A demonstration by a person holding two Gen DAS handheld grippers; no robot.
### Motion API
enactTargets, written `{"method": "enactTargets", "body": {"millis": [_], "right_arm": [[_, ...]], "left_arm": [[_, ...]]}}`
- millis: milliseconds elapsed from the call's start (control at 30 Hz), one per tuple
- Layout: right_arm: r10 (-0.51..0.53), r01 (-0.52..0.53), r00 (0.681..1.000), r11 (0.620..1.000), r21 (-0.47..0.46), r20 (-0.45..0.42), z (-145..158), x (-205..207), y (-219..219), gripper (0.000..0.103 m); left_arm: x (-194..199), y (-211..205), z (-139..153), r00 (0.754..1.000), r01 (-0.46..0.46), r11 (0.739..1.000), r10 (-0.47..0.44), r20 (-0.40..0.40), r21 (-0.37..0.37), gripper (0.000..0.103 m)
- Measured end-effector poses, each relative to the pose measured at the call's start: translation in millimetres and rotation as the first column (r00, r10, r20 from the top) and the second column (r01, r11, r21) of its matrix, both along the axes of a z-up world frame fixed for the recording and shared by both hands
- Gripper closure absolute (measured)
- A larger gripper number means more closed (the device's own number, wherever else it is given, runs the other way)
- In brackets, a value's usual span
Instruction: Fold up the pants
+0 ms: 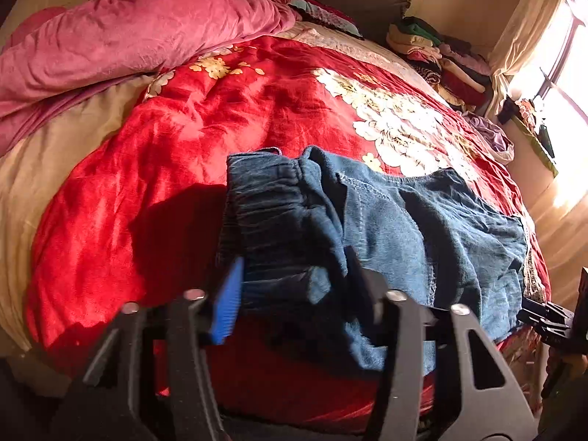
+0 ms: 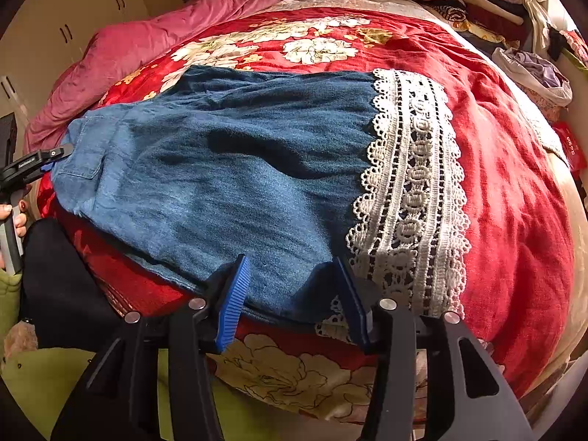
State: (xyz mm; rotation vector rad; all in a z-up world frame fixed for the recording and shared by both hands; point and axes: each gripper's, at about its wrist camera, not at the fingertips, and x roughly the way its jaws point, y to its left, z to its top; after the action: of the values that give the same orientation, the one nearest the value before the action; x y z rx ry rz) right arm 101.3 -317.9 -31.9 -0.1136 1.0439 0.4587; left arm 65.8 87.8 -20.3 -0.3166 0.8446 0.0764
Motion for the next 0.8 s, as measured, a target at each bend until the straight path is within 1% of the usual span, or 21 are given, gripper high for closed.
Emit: {"method": "enactTargets", "body": {"millis": [67,100,167,200,233,267,300,367,433,467,567,633,700,767,800], "right_arm": [[0.007,-0.007,1.0,1.0,-0.008,0.001,0,-1,3,0.05],[0.011,-0.011,1.0,1.0,-0.011,0.001,0,-1,3,0.05],[0.013,-0.013,1.0,1.0,-0.005,-0.002,0,-1,2,0.05],[0.012,-0.012,1.0,1.0,0.0,-0.003,-1,-1,2,0.05],[0.009,-0.009,1.0,1.0,0.001,-0.002,-2,-1,1,0.049],[0.009,-0.009,1.0,1.0,0.001,-0.001,-3,-2,2,0.047],[0.011,-0.011,1.0,1.0,-0.002,0.001,-4,-2,3,0.047],[0.014,-0.014,1.0,1.0,-0.006,0.005,-4,-2,4,0.045],[0.018,-0.018,1.0,1.0,-0.003,0.004,-3,-3,3,0.045],[0.02,-0.02,1.0,1.0,0.004,0.001,-2,-3,2,0.045],[0.027,-0.028,1.0,0.998,0.062,0.016,9,-7,-3,0.045],[0.006,-0.01,0.999,0.996,0.084,0.045,17,-8,-9,0.045],[-0.013,0.007,0.998,0.996,0.088,0.069,23,-7,-11,0.045],[-0.015,0.008,0.996,0.997,0.079,0.085,26,-4,-9,0.045],[-0.015,0.008,0.996,0.997,0.076,0.088,26,-3,-8,0.045]], "left_arm": [[-1,3,8,1.0,-0.004,1.0,0.004,0.025,0.015,0.067],[-5,5,16,0.999,-0.018,0.999,0.016,0.05,0.039,0.068],[-9,10,28,0.995,-0.066,0.988,0.056,0.08,0.136,0.068],[-10,13,30,0.995,-0.073,0.987,0.061,0.082,0.146,0.068],[-8,18,27,0.996,-0.072,0.989,0.064,0.067,0.127,0.068],[-4,19,19,0.997,-0.071,0.99,0.067,0.04,0.124,0.067],[-1,18,12,0.998,-0.066,0.988,0.065,0.011,0.138,0.066],[5,21,1,0.997,-0.066,0.989,0.071,-0.033,0.131,0.061],[1,26,8,0.997,-0.079,0.992,0.079,0.006,0.1,0.059],[-2,26,12,0.996,-0.093,0.99,0.091,0.021,0.109,0.056],[-18,18,28,0.993,-0.113,0.98,0.105,0.059,0.164,0.054],[-25,7,44,0.991,-0.108,0.974,0.089,0.104,0.2,0.049],[-31,-11,60,0.988,-0.093,0.968,0.061,0.141,0.232,0.041],[-28,-37,66,0.988,-0.025,0.973,-0.011,0.154,0.23,0.039],[-25,-55,65,0.986,0.044,0.977,-0.076,0.147,0.21,0.038]]}}
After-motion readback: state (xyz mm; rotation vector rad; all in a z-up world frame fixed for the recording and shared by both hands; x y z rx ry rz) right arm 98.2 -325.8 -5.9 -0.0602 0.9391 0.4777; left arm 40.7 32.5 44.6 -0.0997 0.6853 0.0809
